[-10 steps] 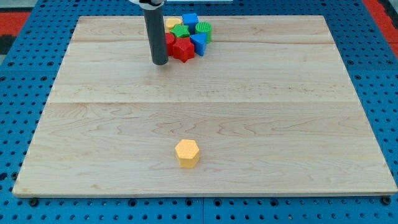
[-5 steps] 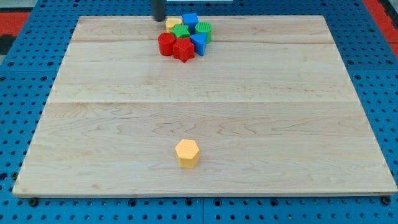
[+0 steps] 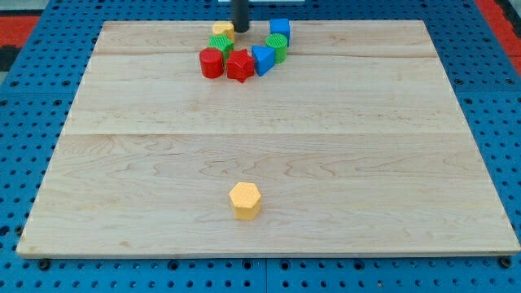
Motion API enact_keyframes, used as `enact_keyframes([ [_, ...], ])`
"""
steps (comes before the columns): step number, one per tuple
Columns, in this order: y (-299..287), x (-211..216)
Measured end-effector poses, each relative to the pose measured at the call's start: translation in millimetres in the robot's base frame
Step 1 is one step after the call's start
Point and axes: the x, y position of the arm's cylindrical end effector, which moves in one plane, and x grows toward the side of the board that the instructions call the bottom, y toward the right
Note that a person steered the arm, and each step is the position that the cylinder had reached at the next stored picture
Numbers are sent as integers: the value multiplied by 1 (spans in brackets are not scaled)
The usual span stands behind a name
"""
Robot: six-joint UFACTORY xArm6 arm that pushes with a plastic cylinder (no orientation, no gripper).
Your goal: Place the heart below the red blocks
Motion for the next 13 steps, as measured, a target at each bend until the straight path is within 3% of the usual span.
enact_keyframes([
  [1, -68, 21],
  [2, -68, 14],
  [5, -165, 67],
  [6, -210, 44],
  [7, -208, 102],
  [8, -138, 115],
  [9, -190, 117],
  [10, -164, 89],
  [11, -94, 97],
  [12, -17, 135],
  [13, 30, 140],
])
